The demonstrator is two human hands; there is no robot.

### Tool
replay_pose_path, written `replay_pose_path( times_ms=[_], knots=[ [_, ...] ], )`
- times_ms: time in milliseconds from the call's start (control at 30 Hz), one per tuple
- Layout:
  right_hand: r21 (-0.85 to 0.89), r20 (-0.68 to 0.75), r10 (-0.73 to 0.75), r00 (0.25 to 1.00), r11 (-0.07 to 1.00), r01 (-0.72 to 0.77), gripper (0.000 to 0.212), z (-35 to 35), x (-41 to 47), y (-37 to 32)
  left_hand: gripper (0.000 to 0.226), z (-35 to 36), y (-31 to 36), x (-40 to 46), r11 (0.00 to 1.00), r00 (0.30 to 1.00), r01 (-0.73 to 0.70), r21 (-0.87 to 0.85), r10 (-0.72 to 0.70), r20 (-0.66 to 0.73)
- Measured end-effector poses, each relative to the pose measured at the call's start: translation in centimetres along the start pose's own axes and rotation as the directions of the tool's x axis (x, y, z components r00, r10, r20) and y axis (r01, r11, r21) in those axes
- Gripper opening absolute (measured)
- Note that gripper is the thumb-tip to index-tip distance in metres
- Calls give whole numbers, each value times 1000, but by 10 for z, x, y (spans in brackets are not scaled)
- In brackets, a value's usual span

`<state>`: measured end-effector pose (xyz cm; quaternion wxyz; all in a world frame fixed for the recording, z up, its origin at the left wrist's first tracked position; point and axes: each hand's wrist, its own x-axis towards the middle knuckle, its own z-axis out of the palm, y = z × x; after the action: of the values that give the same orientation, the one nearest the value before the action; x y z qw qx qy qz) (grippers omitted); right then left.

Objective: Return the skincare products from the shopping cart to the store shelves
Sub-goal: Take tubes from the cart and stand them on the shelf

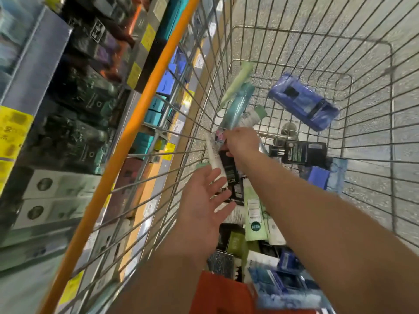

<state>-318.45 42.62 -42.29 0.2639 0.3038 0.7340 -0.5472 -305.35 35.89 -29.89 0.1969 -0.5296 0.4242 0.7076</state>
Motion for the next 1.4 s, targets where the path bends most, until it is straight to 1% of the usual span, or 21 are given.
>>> replay_pose_path(
  times_ms=[133,300,400,500,700,767,833,900,1000,1067,1133,1200,1233,1300,1333,1367,1400],
  knots=[
    [41,-13,-61,998,997,61,16,-10,-23,14,32,5,2,-6,1000,1000,-13,19,14,-10],
    [-89,-56,-145,988,986,139,27,-23,-61,25,26,13,5,-26,997,999,-42,70,43,-18],
    [-125,-90,-157,983,982,145,19,-38,-90,29,26,15,9,-45,995,999,-47,92,47,-2],
    [-118,-144,-186,972,978,170,14,-58,-122,32,23,12,14,-70,990,997,-73,117,72,15],
    [-241,-269,-294,917,942,232,25,-94,-185,26,17,8,20,-125,976,988,-153,156,147,49],
    [-262,-315,-337,887,929,260,29,-106,-210,19,13,7,20,-143,963,976,-211,166,199,86],
    [-256,-325,-363,873,923,288,32,-116,-235,10,17,3,22,-160,946,958,-274,170,255,127],
    [-279,-308,-394,866,908,314,29,-126,-260,4,17,-2,22,-176,903,927,-362,231,325,186],
    [-239,-297,-413,861,905,352,27,-137,-300,-2,14,-19,22,-206,822,876,-473,316,402,266],
    [-234,-284,-433,856,896,376,29,-144,-330,-6,15,-28,26,-225,804,864,-490,336,398,309],
    [-222,-273,-467,841,881,417,30,-148,-361,-12,19,-39,31,-244,804,866,-478,353,364,342],
    [-190,-260,-491,831,870,454,30,-149,-388,-21,32,-52,37,-263,837,857,-451,309,311,410],
    [-185,-261,-508,821,861,474,33,-148,-399,-27,36,-58,38,-271,842,833,-460,281,300,465],
    [-184,-279,-539,794,842,507,48,-146,-420,-42,42,-67,40,-287,811,776,-515,278,303,554],
    [-177,-291,-554,780,832,526,53,-146,-432,-51,50,-71,41,-296,791,766,-531,302,296,571],
    [-157,-297,-567,768,823,547,53,-146,-445,-59,56,-74,42,-304,767,759,-549,332,291,583],
    [-127,-305,-578,757,812,569,48,-148,-459,-68,55,-76,44,-310,743,756,-562,363,283,591]
  ],
)
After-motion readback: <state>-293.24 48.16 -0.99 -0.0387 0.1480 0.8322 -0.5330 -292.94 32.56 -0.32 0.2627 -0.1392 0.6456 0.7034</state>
